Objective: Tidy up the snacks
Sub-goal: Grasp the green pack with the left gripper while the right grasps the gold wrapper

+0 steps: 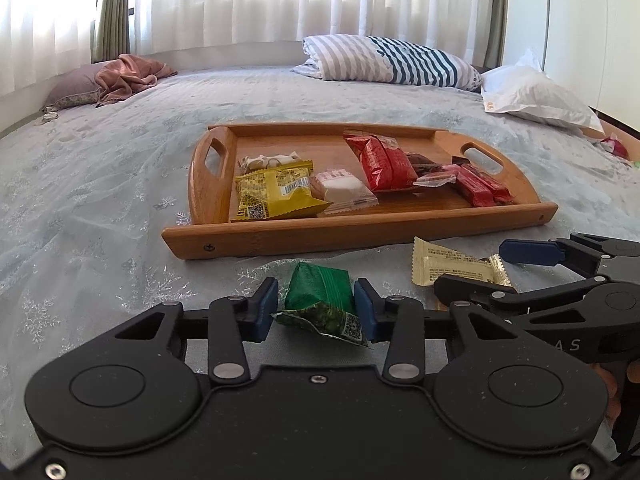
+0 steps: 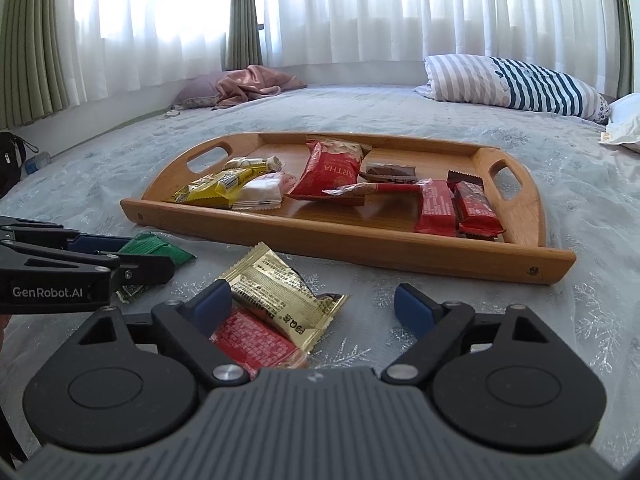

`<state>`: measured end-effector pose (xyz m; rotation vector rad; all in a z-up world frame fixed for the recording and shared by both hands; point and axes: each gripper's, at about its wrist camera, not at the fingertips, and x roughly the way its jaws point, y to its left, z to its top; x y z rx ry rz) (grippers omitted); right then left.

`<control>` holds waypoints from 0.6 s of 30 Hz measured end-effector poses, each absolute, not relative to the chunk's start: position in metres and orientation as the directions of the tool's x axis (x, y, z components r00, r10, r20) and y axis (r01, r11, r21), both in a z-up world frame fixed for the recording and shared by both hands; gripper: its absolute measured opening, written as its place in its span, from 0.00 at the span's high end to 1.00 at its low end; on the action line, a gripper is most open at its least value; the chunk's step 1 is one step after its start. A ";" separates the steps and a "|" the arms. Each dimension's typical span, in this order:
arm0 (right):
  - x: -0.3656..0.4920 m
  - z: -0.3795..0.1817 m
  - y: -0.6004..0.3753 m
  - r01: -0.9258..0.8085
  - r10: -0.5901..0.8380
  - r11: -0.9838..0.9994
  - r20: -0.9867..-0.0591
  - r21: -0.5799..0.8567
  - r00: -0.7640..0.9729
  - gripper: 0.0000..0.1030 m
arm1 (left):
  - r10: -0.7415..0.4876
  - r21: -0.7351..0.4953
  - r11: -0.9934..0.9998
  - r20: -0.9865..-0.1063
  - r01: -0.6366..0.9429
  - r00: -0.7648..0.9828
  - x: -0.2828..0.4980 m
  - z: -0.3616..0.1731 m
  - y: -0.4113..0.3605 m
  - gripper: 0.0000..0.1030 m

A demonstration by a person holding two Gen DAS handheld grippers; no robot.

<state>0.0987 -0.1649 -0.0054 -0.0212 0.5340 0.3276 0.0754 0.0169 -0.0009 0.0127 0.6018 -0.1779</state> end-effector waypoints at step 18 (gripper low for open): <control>0.092 -0.006 -0.171 -0.334 0.340 0.938 -0.457 0.096 0.822 0.52 | -0.170 -0.051 0.984 -0.558 0.171 0.812 0.076 0.001 0.014 0.66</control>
